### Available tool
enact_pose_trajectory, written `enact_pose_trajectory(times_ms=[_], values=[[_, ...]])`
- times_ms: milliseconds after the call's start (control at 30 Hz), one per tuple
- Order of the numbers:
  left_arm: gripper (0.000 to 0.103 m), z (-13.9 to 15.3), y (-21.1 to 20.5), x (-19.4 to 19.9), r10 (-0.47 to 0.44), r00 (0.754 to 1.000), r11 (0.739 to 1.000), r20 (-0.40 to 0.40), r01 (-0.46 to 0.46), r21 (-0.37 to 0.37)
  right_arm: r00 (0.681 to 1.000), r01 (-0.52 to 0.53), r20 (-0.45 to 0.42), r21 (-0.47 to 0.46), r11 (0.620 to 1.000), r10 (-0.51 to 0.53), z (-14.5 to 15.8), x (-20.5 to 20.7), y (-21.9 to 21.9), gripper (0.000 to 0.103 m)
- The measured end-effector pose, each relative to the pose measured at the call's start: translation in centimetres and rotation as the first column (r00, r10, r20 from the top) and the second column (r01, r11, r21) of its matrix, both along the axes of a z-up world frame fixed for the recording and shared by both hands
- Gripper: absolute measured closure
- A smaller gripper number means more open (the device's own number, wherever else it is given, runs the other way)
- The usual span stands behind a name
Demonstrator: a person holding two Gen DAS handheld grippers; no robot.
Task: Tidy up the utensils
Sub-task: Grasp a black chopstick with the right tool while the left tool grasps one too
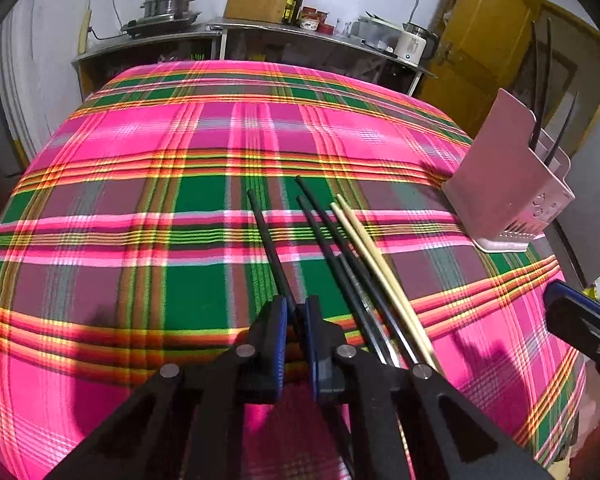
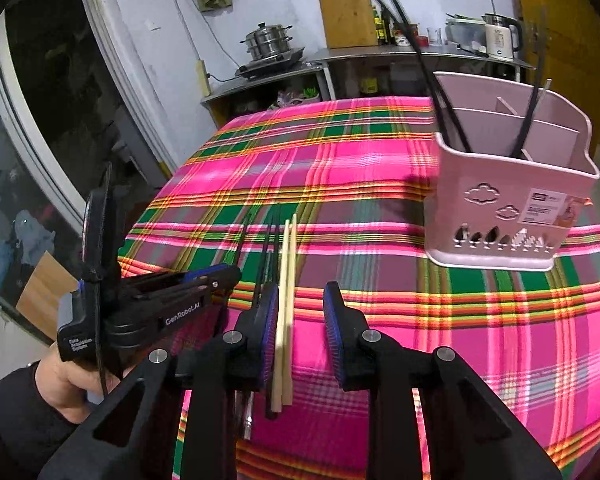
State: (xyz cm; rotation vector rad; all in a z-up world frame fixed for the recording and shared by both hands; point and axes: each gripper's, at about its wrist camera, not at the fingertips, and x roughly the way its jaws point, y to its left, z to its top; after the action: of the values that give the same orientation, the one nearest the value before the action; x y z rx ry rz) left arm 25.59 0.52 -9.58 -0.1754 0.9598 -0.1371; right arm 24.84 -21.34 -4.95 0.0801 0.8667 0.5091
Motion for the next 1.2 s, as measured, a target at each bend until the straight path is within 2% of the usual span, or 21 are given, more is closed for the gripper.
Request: enact_pose_trajectory(times_ms=[233, 467, 733, 1100, 1200], values=[[0.094, 0.1, 3.6, -1.3, 0.036, 0.999, 0.999, -0.012, -0.035, 0.037, 0.997, -0.062, -0.038, -0.002, 0.998, 0.062, -1.6, 1.7, 3.3, 0.083], [0.094, 0.1, 6.6, -2.5, 0.064, 0.998, 0.998, -0.016, -0.064, 0.009, 0.988, -0.131, -0.089, -0.017, 0.991, 0.129, -3.8, 4.1, 7.2, 0.085], [0.094, 0.0, 7.3, -2.7, 0.067, 0.998, 0.997, -0.011, -0.068, -0.035, 0.979, -0.156, -0.142, -0.038, 0.987, 0.149, -6.1, 6.2, 9.4, 0.087], [0.094, 0.0, 7.6, -2.2, 0.084, 0.996, 0.994, -0.032, -0.086, -0.067, 0.981, -0.142, -0.143, -0.087, 0.986, 0.128, -6.5, 6.9, 9.5, 0.087], [0.090, 0.0, 7.5, -1.7, 0.086, 0.995, 0.994, -0.041, -0.089, -0.067, 0.982, -0.136, -0.143, -0.101, 0.985, 0.121, -6.5, 7.2, 9.8, 0.087]])
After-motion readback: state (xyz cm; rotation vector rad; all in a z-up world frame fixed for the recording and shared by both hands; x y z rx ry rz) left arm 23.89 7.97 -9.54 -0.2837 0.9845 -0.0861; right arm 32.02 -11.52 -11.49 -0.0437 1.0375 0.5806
